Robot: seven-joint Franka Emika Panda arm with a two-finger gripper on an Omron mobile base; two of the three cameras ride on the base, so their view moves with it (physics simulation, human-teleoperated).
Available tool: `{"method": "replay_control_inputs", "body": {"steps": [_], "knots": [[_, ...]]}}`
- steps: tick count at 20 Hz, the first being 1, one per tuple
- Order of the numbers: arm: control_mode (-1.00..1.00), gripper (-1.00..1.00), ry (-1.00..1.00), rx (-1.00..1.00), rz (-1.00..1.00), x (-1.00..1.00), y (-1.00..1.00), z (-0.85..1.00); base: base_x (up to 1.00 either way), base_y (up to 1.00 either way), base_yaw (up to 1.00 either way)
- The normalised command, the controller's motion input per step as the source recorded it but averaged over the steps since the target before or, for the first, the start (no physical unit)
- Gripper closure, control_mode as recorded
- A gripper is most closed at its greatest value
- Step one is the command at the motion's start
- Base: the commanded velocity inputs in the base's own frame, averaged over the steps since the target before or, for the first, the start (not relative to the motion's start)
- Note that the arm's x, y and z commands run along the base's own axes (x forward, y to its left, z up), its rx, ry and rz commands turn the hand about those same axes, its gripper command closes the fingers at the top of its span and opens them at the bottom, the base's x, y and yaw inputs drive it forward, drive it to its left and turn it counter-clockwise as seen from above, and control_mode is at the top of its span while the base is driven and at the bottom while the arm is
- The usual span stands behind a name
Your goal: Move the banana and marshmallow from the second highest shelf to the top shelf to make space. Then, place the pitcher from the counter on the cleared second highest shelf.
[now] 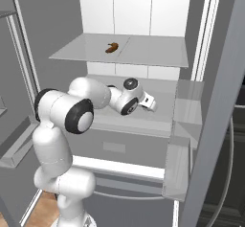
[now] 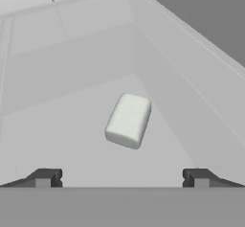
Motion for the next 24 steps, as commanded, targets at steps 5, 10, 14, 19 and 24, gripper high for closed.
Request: {"method": "replay_control_inputs", "body": {"steps": [5, 10, 14, 19, 24], "knots": [[-1.0, -1.0, 0.0, 0.03, 0.0, 0.41, -0.17, -0.28, 0.0, 0.0, 0.0], [-1.0, -1.0, 0.0, 0.0, 0.0, 0.44, -0.04, -0.21, 0.0, 0.0, 0.0], [-1.0, -1.0, 0.01, 0.0, 0.0, 0.41, 0.0, -0.19, 0.0, 0.0, 0.0], [-1.0, 1.0, 0.03, 0.0, 0.0, 0.29, 0.0, -0.25, 0.0, 0.0, 0.0], [-1.0, 1.0, 0.09, 0.0, 0.0, -0.07, 0.0, -0.29, 0.0, 0.0, 0.0]]}}
